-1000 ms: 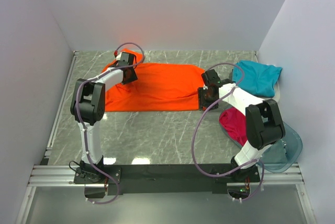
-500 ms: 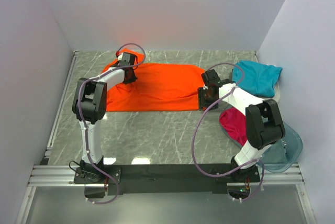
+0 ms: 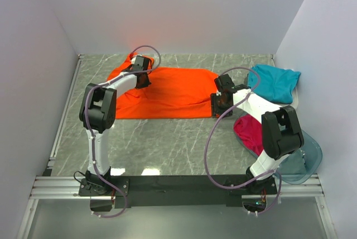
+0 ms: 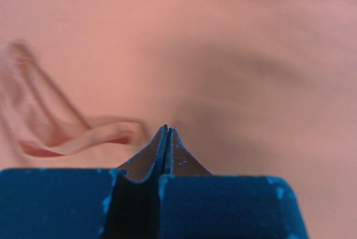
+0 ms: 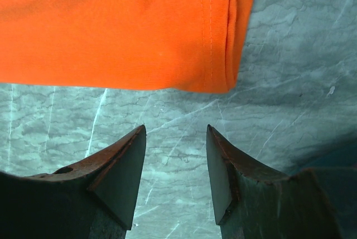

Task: Fold and stack the t-shirts
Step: Fold the tshirt

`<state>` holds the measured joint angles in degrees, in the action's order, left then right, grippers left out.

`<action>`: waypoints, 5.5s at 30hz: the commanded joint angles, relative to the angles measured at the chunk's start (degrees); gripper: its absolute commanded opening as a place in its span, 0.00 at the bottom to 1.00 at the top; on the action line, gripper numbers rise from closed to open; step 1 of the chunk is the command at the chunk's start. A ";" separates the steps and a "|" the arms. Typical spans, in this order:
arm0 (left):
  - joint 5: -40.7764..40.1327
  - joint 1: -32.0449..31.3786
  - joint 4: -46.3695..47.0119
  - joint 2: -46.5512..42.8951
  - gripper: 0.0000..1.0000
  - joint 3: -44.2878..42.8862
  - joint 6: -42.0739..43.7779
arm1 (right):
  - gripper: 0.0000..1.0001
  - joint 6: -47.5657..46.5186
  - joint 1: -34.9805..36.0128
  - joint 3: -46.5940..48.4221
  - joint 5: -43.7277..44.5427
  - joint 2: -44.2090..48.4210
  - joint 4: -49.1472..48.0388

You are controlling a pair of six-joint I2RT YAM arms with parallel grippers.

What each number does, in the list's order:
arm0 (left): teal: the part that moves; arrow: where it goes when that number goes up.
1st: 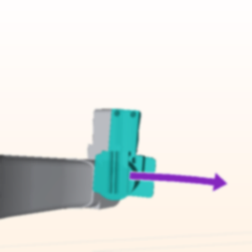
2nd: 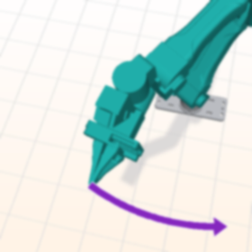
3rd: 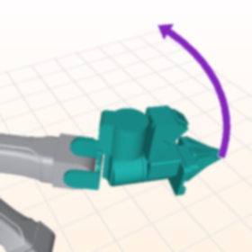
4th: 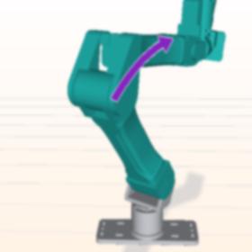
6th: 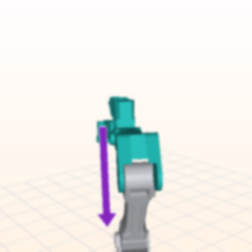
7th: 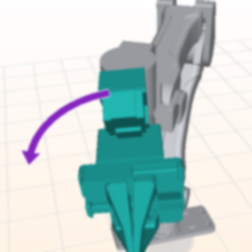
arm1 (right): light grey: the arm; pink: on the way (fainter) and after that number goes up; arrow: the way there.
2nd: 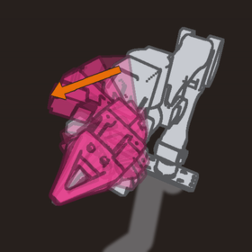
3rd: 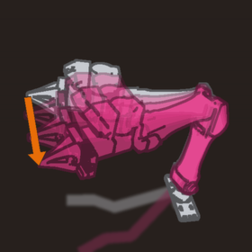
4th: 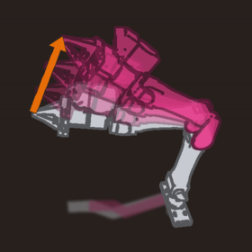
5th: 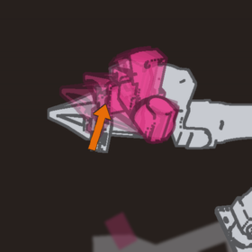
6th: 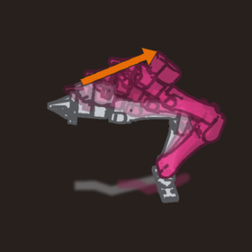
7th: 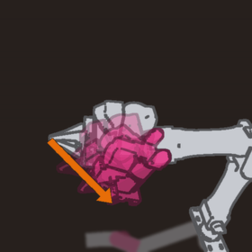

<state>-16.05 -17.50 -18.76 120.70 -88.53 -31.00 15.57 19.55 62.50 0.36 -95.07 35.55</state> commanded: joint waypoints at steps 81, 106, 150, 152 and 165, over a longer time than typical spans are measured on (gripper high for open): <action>-10.40 -5.36 1.27 -6.17 0.76 -5.17 3.15 | 0.55 1.04 1.72 5.34 1.49 0.06 1.63; -6.80 -5.00 8.74 -19.63 0.86 29.03 -7.49 | 0.56 1.92 -1.09 14.14 13.79 -14.97 2.33; -5.65 -2.63 8.49 -38.09 0.90 48.98 -12.68 | 0.00 1.83 2.16 -0.45 10.89 0.41 12.18; -6.27 -3.16 6.82 -39.57 0.89 49.07 -13.11 | 0.00 1.74 2.33 -0.89 9.93 0.58 11.91; -11.11 -1.23 2.58 -33.81 0.92 19.13 -3.64 | 0.62 0.34 2.16 10.61 7.82 1.73 11.65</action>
<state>-24.86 -20.38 -19.25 81.76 -60.05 -39.57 16.71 21.61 67.51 8.62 -96.01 47.81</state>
